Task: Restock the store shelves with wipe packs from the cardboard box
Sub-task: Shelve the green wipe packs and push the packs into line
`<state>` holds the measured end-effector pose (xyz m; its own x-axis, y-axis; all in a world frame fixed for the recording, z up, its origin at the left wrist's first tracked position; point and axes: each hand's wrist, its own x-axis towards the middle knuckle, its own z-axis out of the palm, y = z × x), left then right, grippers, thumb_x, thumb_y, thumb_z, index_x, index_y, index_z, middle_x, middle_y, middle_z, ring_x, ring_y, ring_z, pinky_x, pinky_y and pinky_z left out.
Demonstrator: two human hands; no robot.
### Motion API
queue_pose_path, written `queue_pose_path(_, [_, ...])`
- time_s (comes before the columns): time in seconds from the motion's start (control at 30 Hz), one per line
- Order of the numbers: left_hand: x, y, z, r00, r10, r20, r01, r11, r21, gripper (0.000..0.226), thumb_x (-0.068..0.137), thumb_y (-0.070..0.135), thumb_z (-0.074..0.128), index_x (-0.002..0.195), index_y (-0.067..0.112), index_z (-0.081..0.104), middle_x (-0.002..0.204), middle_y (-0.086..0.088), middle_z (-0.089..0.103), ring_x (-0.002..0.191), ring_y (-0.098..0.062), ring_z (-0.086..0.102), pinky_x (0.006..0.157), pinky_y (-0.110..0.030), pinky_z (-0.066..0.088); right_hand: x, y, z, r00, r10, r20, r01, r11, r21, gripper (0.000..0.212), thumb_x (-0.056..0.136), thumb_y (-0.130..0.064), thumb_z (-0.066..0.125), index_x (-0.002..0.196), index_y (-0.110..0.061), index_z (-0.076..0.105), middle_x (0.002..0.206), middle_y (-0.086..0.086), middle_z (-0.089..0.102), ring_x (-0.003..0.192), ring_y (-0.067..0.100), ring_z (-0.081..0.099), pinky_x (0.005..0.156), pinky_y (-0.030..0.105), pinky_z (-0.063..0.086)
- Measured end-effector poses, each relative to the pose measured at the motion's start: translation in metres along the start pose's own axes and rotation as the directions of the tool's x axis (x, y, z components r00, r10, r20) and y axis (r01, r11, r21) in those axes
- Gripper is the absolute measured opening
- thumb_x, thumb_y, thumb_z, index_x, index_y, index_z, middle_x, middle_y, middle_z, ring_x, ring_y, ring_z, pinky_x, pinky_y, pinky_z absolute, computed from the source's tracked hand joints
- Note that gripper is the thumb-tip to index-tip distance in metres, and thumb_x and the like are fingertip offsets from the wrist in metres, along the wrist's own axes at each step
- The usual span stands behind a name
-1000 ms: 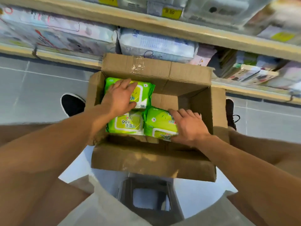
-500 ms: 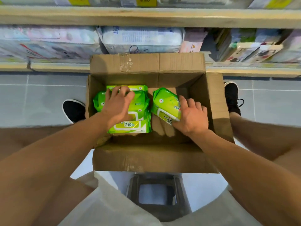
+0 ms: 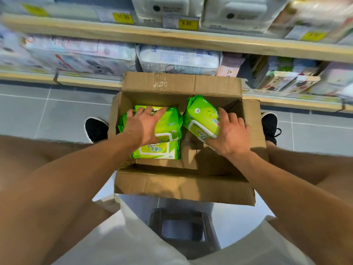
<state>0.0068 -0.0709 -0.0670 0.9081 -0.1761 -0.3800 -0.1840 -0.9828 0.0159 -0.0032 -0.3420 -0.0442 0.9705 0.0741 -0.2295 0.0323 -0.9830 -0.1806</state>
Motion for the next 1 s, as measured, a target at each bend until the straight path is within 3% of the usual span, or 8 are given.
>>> queue_pose_path(0.3, [-0.071,-0.038,-0.093,0.958,-0.175,-0.228,0.141,0.977,-0.157,0.116,0.05,0.057,0.079,0.145,0.038,0.015,0.132,-0.01,0.048,0.121,-0.035,0.045,0.096,-0.055,0.036,0.003,-0.054,-0.087,0.982,-0.061,-0.179,0.067,0.998,0.023,0.098,0.068,-0.056,0.074,0.146,-0.023,0.025,0.136,0.01,0.046,0.124,0.035,0.043,0.1,0.05,0.039])
queue_pose_path(0.43, [-0.098,-0.076,-0.124,0.928,-0.265,-0.263,0.223,0.958,-0.182,0.113,0.05,0.054,0.081,0.144,0.035,0.02,0.128,-0.009,0.05,0.119,-0.036,0.046,0.094,-0.057,0.036,0.013,-0.106,-0.106,0.962,-0.097,-0.256,0.131,0.984,0.121,0.098,0.065,-0.052,0.076,0.145,-0.022,0.029,0.131,0.012,0.05,0.12,0.036,0.047,0.095,0.048,0.04])
queue_pose_path(0.63, [-0.118,-0.139,-0.138,0.866,-0.408,-0.288,0.343,0.905,-0.251,0.112,0.051,0.056,0.081,0.144,0.038,0.02,0.131,-0.008,0.049,0.12,-0.036,0.046,0.094,-0.057,0.035,0.044,-0.189,-0.129,0.918,-0.221,-0.33,0.273,0.955,0.119,0.099,0.061,-0.052,0.075,0.145,-0.023,0.03,0.128,0.012,0.051,0.117,0.037,0.049,0.094,0.047,0.043])
queue_pose_path(0.83, [-0.105,-0.193,-0.143,0.807,-0.503,-0.309,0.411,0.855,-0.316,0.111,0.057,0.055,0.08,0.146,0.036,0.018,0.135,-0.009,0.047,0.125,-0.034,0.04,0.099,-0.055,0.031,0.096,-0.26,-0.149,0.863,-0.357,-0.357,0.385,0.923,0.009,0.101,0.063,-0.053,0.077,0.147,-0.024,0.028,0.129,0.01,0.05,0.117,0.035,0.048,0.094,0.045,0.04])
queue_pose_path(1.0, [-0.073,-0.223,-0.148,0.8,-0.461,-0.384,0.394,0.887,-0.243,0.107,0.056,0.063,0.074,0.145,0.04,0.018,0.131,-0.008,0.049,0.121,-0.034,0.043,0.099,-0.055,0.032,0.148,-0.305,-0.167,0.8,-0.457,-0.388,0.454,0.885,-0.105,0.101,0.067,-0.05,0.079,0.149,-0.024,0.025,0.134,0.009,0.047,0.119,0.034,0.046,0.097,0.044,0.037])
